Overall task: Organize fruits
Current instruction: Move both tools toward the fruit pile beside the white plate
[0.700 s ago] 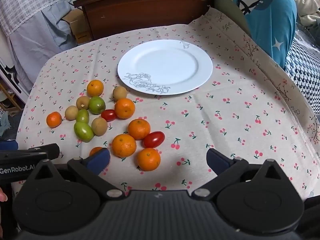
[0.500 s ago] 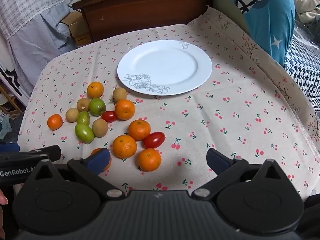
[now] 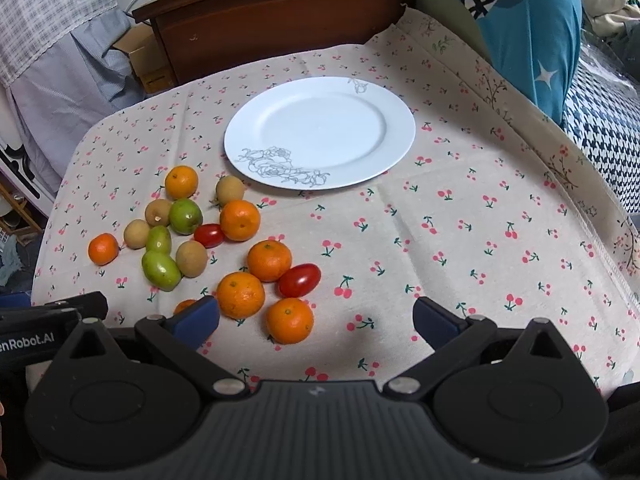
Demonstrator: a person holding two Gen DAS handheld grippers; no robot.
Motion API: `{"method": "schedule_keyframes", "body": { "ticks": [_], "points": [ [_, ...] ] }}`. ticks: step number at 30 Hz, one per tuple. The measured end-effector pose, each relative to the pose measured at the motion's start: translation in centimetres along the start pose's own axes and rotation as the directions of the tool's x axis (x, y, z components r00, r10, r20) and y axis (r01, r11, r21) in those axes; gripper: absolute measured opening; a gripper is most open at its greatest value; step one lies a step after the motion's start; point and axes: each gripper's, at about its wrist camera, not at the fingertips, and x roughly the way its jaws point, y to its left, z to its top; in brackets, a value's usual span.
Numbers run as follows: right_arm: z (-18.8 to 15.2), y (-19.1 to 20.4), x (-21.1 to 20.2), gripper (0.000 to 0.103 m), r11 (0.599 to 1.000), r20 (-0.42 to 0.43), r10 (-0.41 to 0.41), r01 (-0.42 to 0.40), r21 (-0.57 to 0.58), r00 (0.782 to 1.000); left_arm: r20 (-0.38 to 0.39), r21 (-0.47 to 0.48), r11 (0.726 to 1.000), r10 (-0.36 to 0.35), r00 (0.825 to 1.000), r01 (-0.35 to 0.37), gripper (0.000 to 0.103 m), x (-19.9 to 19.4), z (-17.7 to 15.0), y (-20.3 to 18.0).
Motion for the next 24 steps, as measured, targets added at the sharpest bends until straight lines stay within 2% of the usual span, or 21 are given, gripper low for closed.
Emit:
{"method": "schedule_keyframes", "body": {
  "ticks": [5, 9, 20, 24],
  "points": [
    [0.2, -0.8, -0.3, 0.101, 1.0, 0.011, -0.002, 0.002, 0.008, 1.0, -0.009, -0.012, 1.0, -0.006, 1.0, 0.006, 0.095, 0.2, 0.0, 0.3],
    [0.1, -1.5, -0.5, 0.098, 1.0, 0.012, 0.011, -0.011, 0.029, 1.0, 0.019, -0.034, 0.999, -0.023, 1.0, 0.024, 0.095, 0.0, 0.0, 0.8],
    [-0.4, -1.3, -1.1, 0.092, 0.997, 0.025, 0.073, -0.073, 0.027, 0.997, 0.034, -0.007, 0.999, -0.035, 0.999, 0.036, 0.095, -0.4, -0.3, -0.2],
    [-0.6, -0.6, -1.0, 0.092, 0.998, 0.032, 0.059, -0.059, -0.006, 0.998, 0.026, 0.003, 1.0, -0.027, 0.999, 0.027, 0.095, -0.3, -0.7, -0.5]
  ]
}}
